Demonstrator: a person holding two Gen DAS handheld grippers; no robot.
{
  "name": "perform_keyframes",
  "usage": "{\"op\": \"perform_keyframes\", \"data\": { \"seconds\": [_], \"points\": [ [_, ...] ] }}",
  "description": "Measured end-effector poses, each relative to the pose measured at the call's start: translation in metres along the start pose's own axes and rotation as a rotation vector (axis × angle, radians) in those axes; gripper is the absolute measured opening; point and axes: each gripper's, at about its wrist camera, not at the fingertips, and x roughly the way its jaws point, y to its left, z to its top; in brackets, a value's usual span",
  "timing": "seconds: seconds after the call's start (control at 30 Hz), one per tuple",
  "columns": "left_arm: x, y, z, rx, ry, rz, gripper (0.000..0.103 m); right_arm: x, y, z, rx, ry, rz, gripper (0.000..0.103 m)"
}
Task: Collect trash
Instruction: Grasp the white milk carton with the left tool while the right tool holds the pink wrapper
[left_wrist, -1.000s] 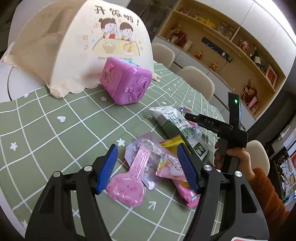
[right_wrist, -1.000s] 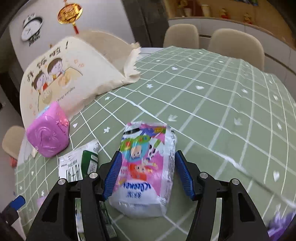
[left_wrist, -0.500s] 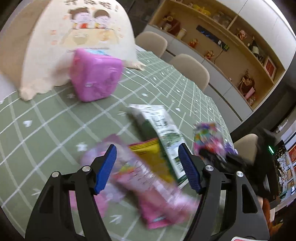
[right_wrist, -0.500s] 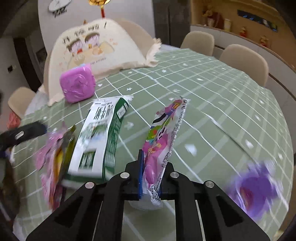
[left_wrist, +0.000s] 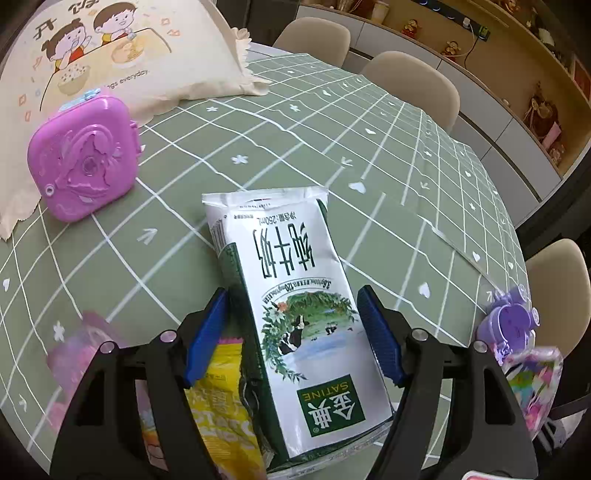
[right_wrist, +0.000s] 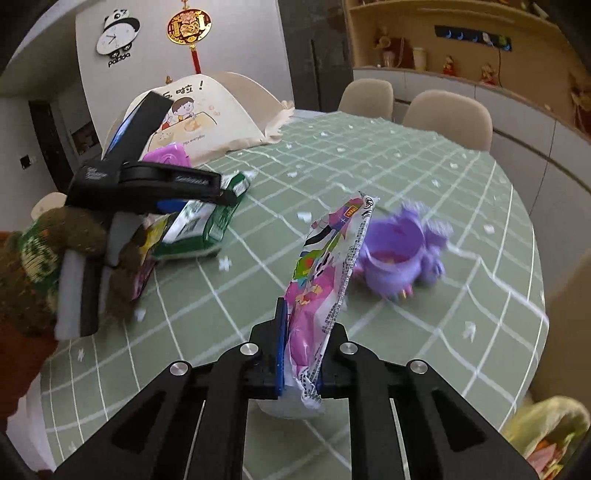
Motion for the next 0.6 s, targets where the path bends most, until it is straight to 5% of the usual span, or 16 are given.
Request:
{"op": "perform_keyframes", "data": {
  "seconds": [0.13,0.4,0.6],
  "points": [
    [-0.023,-0.013,-0.019,0.043,-0.039,-0.028,0.049,-0.005,-0.007,-0.014,0.032,0.023,0.066,0.013],
    [-0.079,-0.02,-0.1,0.204,-0.057,-0.084,0.049,-0.006,0.006,-0.033,0.038,0.07,0.141,0.013],
    [-0.102,-0.007,-0.141,0.195,-0.044,-0.118,0.051,-0.008,0.007,-0.04,0.078,0.074,0.137,0.014]
  ]
}}
